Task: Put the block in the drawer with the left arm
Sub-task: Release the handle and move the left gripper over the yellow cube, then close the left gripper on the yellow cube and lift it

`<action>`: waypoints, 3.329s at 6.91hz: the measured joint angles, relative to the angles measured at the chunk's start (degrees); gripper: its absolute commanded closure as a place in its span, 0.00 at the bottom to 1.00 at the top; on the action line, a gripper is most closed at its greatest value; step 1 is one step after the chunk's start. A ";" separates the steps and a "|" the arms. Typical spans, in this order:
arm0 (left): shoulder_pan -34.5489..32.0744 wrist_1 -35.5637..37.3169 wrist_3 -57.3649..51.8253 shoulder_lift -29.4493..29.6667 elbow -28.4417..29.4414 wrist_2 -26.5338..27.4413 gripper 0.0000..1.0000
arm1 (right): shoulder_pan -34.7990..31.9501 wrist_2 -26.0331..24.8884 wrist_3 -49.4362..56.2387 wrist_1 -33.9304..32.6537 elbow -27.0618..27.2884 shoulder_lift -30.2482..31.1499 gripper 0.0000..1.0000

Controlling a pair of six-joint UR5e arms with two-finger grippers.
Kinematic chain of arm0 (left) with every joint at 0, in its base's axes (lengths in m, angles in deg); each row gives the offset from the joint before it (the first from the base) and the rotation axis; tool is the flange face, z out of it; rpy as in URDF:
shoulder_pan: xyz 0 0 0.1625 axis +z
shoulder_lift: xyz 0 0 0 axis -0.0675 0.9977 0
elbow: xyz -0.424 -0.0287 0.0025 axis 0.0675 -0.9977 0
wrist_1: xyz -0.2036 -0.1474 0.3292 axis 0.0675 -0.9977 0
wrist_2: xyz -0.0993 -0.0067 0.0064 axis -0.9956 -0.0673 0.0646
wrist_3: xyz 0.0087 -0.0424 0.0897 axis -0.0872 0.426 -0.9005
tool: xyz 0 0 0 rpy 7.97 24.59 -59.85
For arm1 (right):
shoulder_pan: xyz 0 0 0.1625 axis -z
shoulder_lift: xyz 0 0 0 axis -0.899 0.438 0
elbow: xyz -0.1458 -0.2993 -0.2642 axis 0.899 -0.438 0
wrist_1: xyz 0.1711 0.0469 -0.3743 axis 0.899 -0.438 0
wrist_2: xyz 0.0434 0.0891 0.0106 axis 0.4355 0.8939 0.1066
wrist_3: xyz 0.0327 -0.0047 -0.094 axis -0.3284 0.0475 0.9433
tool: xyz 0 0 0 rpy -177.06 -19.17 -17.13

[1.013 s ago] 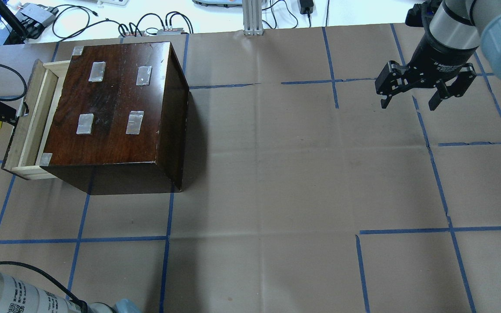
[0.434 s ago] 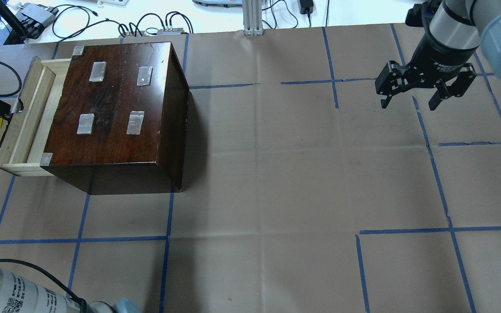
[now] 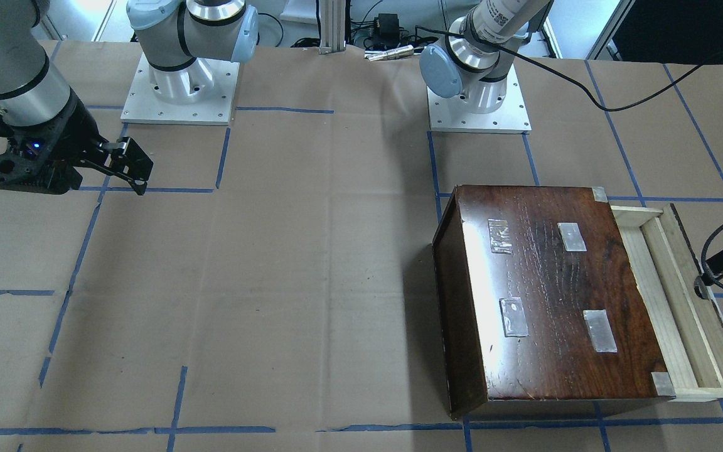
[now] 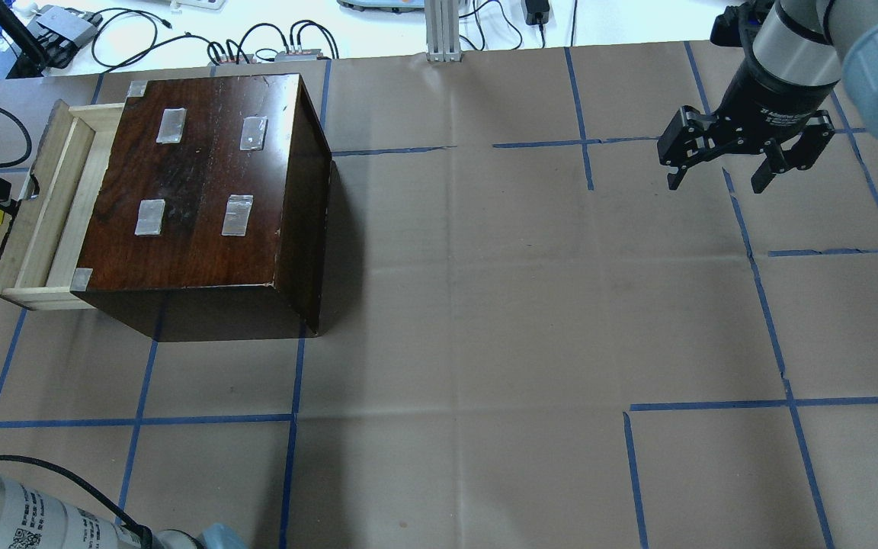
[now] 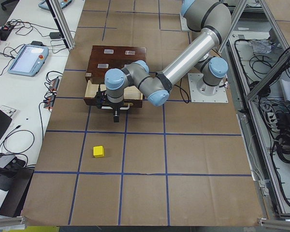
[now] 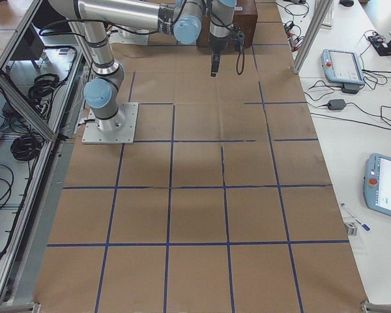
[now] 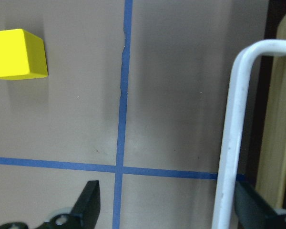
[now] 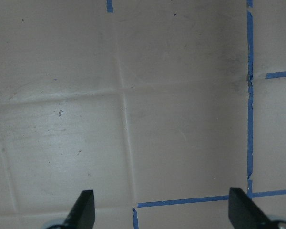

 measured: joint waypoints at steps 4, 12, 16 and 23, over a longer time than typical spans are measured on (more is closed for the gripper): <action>5.99 -5.17 -1.32 2.19 9.57 1.22 0.01 | 0.00 0.00 0.00 0.04 -0.02 0.00 0.00; 6.16 -9.90 -6.21 25.37 37.36 -2.52 0.01 | 0.00 0.00 0.00 0.02 0.06 0.00 0.00; 4.36 -10.00 -4.93 29.56 37.90 -2.71 0.01 | 0.00 0.00 0.00 0.02 0.05 0.00 0.00; 4.25 -7.33 -4.22 33.40 38.67 -1.96 0.18 | 0.00 0.00 0.00 0.00 0.01 0.00 0.00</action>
